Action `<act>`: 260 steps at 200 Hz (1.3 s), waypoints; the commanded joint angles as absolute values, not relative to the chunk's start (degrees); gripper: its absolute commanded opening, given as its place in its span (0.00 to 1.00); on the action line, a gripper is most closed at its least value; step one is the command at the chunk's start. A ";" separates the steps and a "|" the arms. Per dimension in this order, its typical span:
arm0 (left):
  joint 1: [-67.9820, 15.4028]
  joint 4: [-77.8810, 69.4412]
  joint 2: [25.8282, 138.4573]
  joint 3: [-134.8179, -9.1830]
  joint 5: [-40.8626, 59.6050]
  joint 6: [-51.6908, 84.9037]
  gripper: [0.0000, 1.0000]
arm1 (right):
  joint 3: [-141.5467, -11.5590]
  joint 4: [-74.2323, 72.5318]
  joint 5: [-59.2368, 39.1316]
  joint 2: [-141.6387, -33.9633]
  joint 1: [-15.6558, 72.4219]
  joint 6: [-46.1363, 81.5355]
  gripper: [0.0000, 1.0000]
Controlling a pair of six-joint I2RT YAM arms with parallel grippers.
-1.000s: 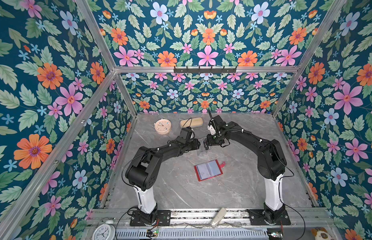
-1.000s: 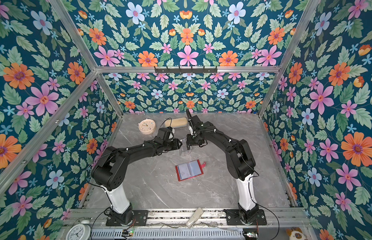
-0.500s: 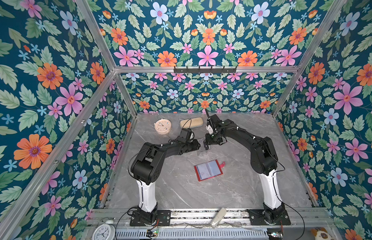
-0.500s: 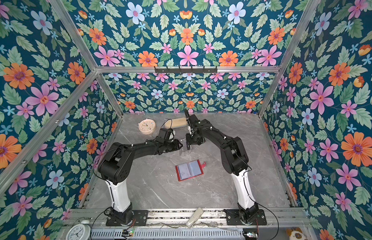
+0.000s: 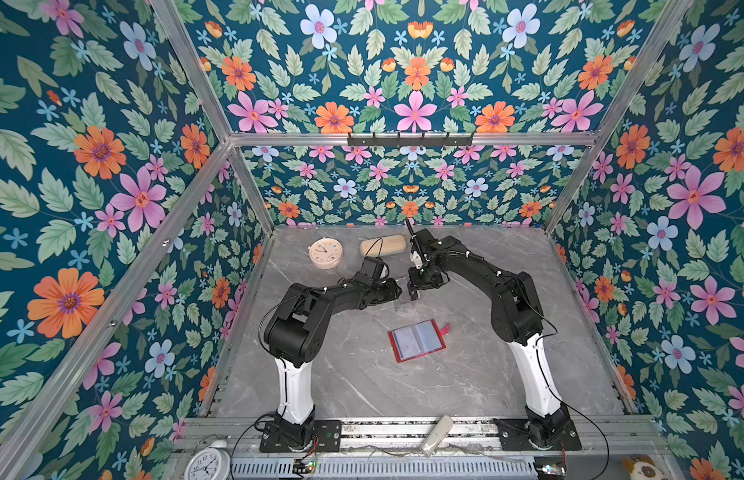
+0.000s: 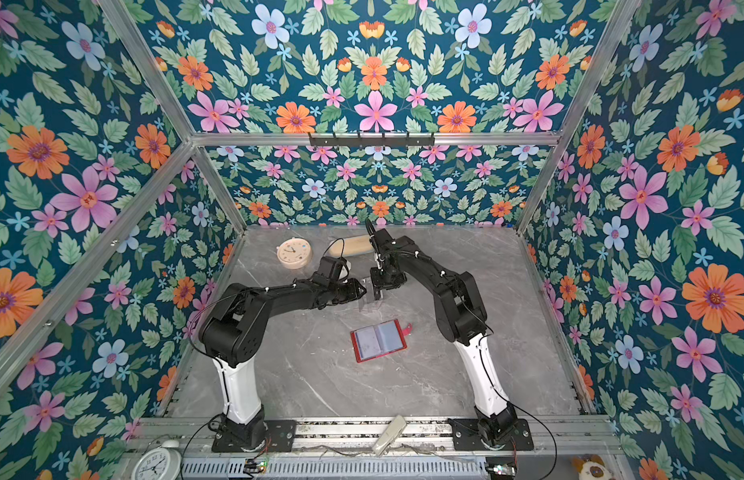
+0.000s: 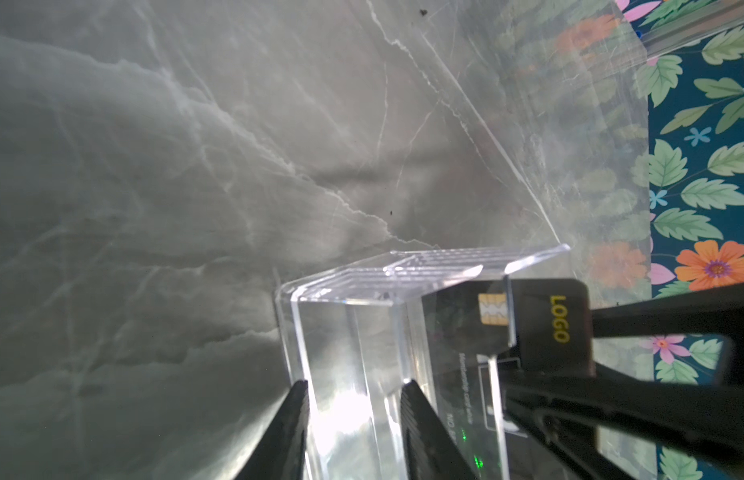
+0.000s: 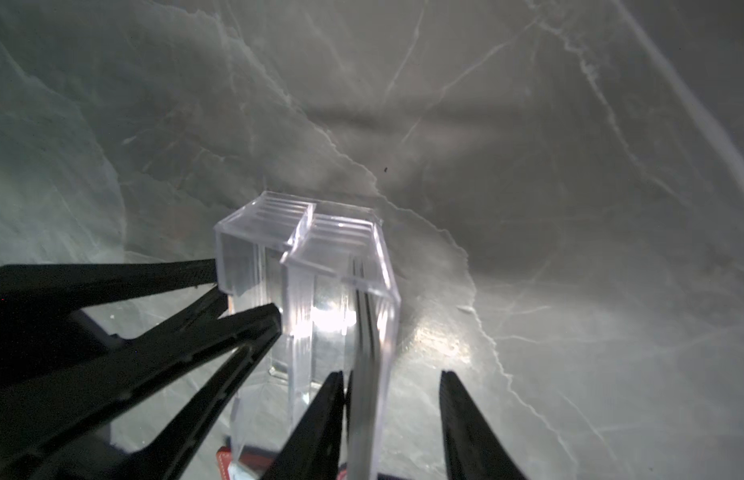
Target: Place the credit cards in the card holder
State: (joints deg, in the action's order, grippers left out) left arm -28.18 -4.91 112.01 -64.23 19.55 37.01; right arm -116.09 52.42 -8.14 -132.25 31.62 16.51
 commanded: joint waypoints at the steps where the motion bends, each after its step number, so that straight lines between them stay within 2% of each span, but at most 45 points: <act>1: -28.17 -1.93 112.59 -63.87 17.40 37.26 0.38 | -117.19 55.74 -4.90 -132.93 32.18 16.03 0.40; 90: -28.23 -1.80 112.27 -63.37 16.80 37.57 0.37 | -122.75 61.24 1.78 -135.35 33.79 15.83 0.39; 153: -28.21 -1.49 112.08 -63.41 16.37 37.50 0.37 | -125.42 63.31 2.79 -134.96 34.56 15.42 0.37; 224: -28.21 -1.49 112.24 -63.39 16.37 37.55 0.37 | -127.24 65.08 4.77 -134.67 35.16 14.91 0.25; 260: -28.21 -1.58 112.06 -63.36 16.12 37.69 0.37 | -128.79 66.55 6.28 -135.20 35.51 14.68 0.25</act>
